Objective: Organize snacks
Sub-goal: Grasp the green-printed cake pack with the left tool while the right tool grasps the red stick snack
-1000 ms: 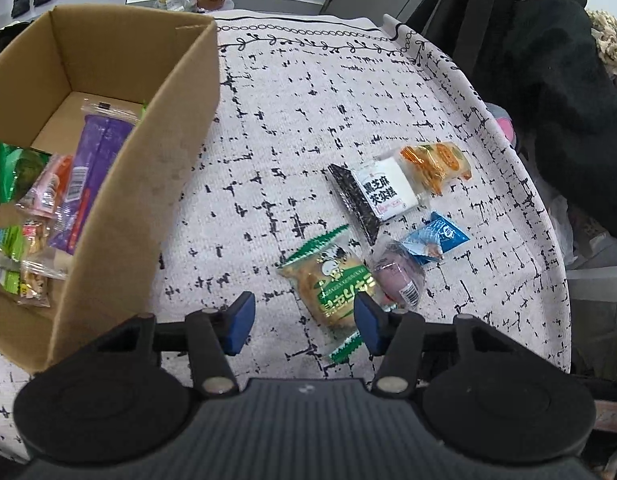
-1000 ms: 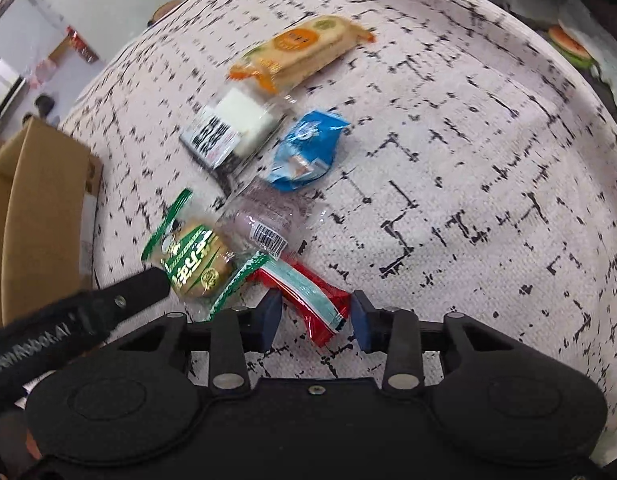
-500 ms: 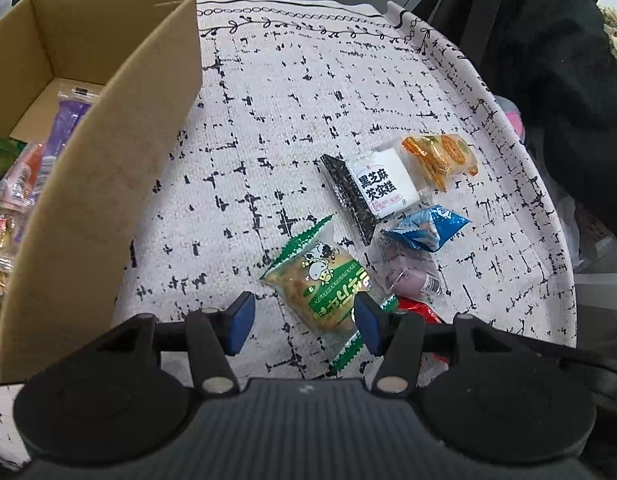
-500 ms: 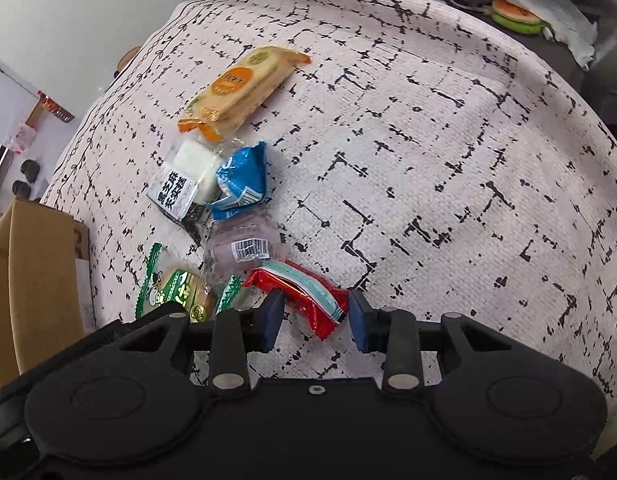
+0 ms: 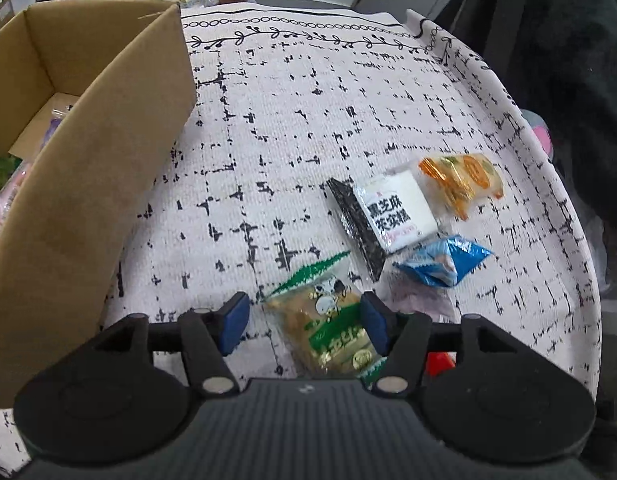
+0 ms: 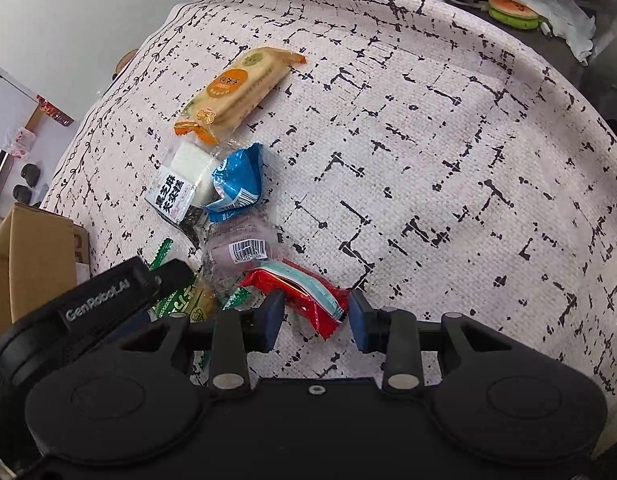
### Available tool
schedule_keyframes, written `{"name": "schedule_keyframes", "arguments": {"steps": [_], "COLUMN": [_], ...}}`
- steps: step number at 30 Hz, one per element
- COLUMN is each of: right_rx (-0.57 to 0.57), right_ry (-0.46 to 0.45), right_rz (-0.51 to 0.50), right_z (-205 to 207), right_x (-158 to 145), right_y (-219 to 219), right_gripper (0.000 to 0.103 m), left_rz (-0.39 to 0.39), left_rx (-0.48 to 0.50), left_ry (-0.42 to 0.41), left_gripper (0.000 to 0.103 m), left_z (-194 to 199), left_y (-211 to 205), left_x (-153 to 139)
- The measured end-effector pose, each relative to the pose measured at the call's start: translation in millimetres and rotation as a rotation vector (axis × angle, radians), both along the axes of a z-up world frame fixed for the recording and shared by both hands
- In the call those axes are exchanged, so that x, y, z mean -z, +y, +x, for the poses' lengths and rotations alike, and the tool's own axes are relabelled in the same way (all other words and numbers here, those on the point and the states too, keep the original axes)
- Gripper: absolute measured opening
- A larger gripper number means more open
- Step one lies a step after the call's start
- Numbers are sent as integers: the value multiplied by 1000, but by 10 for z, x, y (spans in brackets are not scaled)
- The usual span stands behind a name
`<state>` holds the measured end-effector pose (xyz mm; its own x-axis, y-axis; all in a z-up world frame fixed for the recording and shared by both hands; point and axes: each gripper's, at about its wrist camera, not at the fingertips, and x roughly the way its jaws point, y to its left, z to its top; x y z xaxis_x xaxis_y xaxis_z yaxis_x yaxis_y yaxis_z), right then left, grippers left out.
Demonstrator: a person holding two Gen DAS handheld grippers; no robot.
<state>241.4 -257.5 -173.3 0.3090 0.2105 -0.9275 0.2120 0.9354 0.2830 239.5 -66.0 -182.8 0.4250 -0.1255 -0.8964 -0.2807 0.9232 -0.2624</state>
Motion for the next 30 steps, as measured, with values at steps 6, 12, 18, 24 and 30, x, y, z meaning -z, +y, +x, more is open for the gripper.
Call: {"name": "schedule_keyframes", "arguments": {"steps": [6,12,18,24,30], "right_rx": [9,-7,-38,-56,-61], "right_ry": [-14,-4,8,-18,-48], "right_rz": [-10,-19,-31,-10,36], "right_z": [10,20,6,-38,-87], "right_x": [13,50,72,1,-107], "right_y": [-12,18,81,100,100], "right_gripper": [35,36,35,12,0], "left_rz": [47,103,153,151,120], "left_rx": [25,66,84,73,88], "left_ry": [8,29,70,65,10], "left_gripper": [69,69,69,48,48], "left_z": [76,40,-74,-165,-256], "left_y": [-122,-196,-170,-78,-2], "left_x": [6,34,67,38,-177]}}
